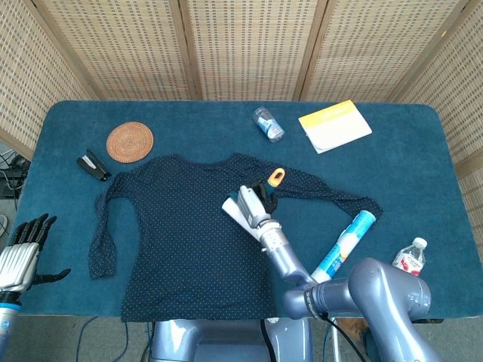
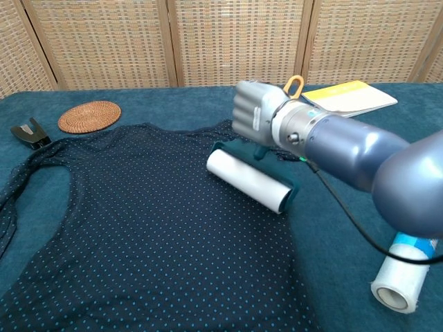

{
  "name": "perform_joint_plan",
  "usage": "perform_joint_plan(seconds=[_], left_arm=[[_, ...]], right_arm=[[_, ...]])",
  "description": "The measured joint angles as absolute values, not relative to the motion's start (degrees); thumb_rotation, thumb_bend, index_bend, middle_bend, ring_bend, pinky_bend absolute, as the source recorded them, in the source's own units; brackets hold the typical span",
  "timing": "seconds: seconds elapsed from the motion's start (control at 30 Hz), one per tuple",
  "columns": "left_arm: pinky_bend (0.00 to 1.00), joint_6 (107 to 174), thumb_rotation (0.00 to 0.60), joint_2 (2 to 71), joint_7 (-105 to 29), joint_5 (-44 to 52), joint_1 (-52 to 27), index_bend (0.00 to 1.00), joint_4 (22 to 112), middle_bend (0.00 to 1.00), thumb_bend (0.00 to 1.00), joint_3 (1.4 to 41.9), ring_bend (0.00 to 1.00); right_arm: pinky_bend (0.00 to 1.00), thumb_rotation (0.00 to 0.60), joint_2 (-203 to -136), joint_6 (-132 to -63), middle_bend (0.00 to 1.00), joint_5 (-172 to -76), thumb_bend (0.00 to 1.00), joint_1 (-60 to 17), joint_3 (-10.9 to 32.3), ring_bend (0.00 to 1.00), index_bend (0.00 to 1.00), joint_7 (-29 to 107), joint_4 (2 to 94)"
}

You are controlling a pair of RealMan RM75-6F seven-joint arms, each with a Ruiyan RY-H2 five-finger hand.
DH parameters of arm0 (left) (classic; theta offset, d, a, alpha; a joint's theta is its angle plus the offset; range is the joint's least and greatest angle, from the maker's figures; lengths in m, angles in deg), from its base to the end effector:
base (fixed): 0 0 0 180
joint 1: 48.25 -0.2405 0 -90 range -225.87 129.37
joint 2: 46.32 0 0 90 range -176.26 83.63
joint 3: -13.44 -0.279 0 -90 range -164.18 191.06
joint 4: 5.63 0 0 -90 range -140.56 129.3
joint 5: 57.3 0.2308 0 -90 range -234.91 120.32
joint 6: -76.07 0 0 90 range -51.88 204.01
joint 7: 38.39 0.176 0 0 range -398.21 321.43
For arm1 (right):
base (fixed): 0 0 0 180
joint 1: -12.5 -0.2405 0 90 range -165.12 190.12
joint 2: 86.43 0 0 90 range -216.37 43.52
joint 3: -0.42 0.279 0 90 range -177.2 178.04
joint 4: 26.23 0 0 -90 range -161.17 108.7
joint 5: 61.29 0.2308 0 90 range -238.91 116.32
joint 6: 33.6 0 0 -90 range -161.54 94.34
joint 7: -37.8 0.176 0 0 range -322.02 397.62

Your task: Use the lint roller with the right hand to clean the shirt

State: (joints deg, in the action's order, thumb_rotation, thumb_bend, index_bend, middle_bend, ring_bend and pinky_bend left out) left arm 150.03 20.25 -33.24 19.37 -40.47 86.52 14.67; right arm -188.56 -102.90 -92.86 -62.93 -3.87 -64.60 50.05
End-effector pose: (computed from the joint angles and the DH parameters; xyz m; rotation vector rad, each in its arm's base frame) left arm -0.3656 0.2221 0.1085 -1.4225 -1.0721 -0.6932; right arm -0.0406 -0.4233 -0.1127 1.8642 0.5589 -0.0099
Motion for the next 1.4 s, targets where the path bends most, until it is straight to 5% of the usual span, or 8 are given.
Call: perform_joint_plan(seconds=[0.4,1.4], left_arm=[[0.0,149.7,0.6,20.6,-32.4,18.9,-40.3,0.0,86.5,0.0,0.0,14.7,0.0],[0.0,150.1,0.6,20.6,-32.7,19.3,-40.4,0.0,86.4,0.0,0.0,14.5,0.0]], right_arm=[[1.0,0.6,-188.3,-100.5,1.0,-95.3,0.71,-61.3,-3.5,1.0,0.72,-63.7,47.8],[1.0,0.6,-194.0,-104.5,1.0,-103.3,0.71,-61.5,-5.3,1.0,0.72,-72.2,62.2]])
